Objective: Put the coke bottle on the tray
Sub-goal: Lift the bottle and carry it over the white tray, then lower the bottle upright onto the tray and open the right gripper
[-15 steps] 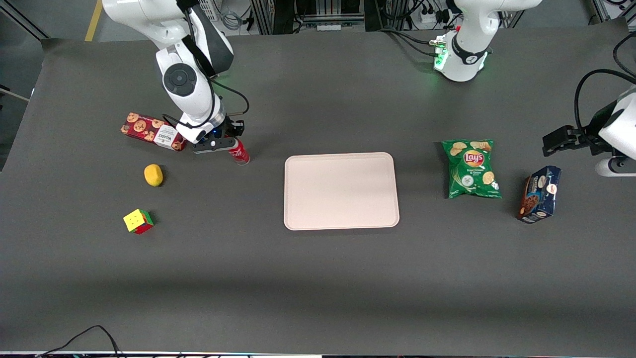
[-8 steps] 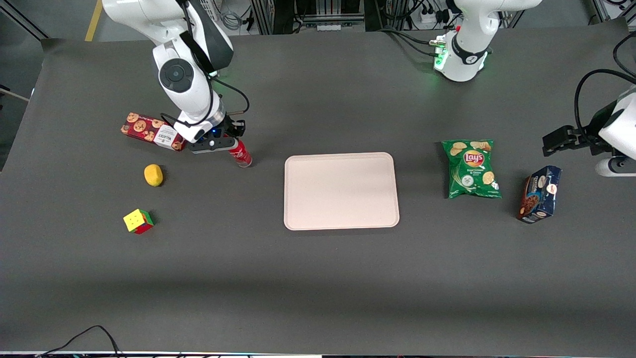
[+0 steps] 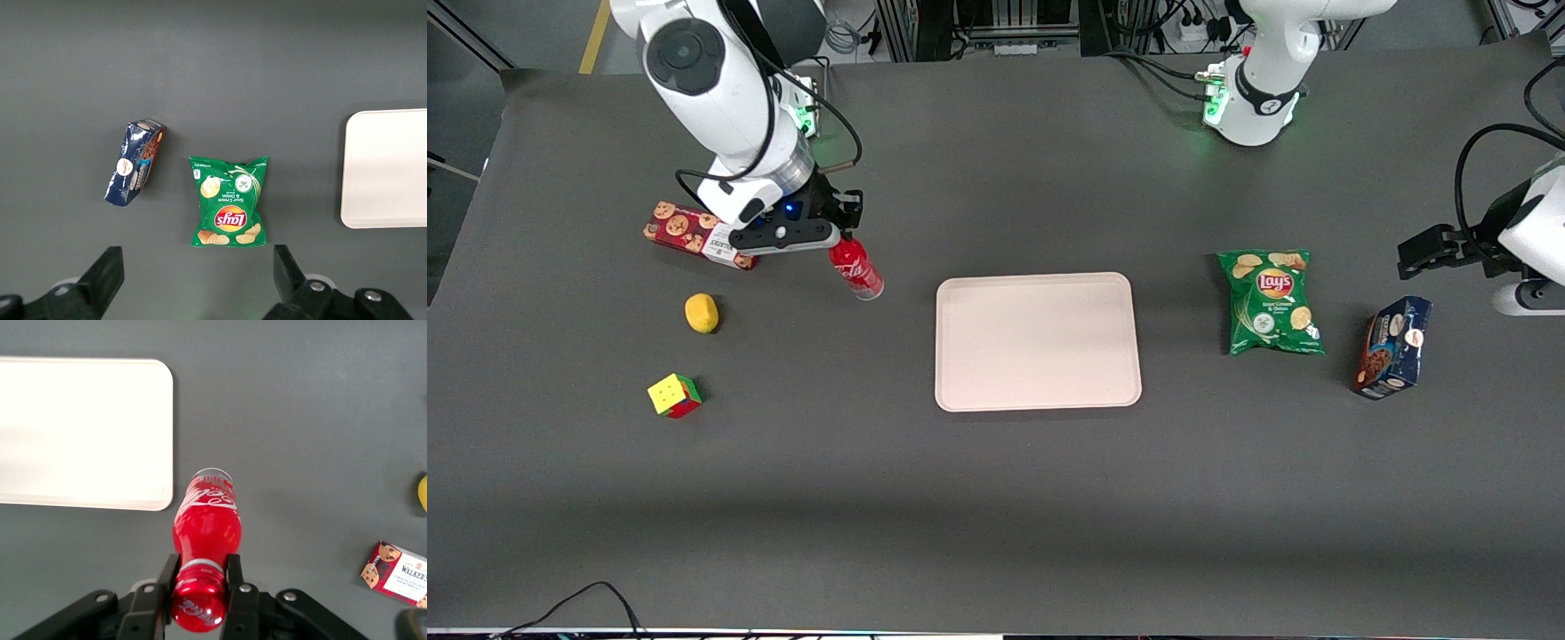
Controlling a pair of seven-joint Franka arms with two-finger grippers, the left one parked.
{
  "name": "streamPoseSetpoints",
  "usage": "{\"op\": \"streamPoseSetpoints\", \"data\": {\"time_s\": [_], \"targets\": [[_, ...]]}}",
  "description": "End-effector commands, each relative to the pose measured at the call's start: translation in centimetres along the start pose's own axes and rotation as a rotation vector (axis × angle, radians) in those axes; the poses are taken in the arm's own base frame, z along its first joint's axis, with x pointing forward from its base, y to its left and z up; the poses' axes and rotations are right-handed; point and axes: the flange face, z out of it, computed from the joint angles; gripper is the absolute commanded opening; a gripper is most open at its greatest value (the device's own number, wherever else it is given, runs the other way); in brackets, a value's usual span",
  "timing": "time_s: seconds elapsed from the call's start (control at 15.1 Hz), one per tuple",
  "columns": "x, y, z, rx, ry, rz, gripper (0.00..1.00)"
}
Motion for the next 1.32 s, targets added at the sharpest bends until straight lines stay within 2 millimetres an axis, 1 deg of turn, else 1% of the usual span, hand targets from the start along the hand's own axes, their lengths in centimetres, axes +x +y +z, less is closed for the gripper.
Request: {"op": "streamPoseSetpoints", "data": {"time_s": [0.0,0.07,0.13,0.2,0.33,0.4,0.6,0.73,0.93,1.06,1.13,1.26], "targets": [[4.8,-2.8,-3.4,-0.003,-0.029,0.038,0.00],[5.7,-3.7,-4.0,0.011,-0.039,0.043,0.00],[6.7,-4.3,-3.7,0.023,-0.058,0.059,0.00],[7.1,-5.5,-3.4,0.023,-0.063,0.066,0.00],[8.2,-7.3,-1.7,-0.022,-0.050,0.079,0.00],[8.7,-8.2,-0.3,-0.028,-0.064,0.090,0.00],[9.9,-9.9,3.1,-0.019,-0.106,0.119,0.00],[9.6,-11.9,5.5,-0.040,-0.117,0.143,0.00],[9.5,-14.1,8.1,-0.033,-0.105,0.177,0.00],[9.7,-15.0,9.0,-0.013,-0.093,0.194,0.00],[9.6,-15.6,9.9,-0.008,-0.092,0.197,0.00],[10.0,-15.9,11.6,-0.032,-0.061,0.219,0.00]]}}
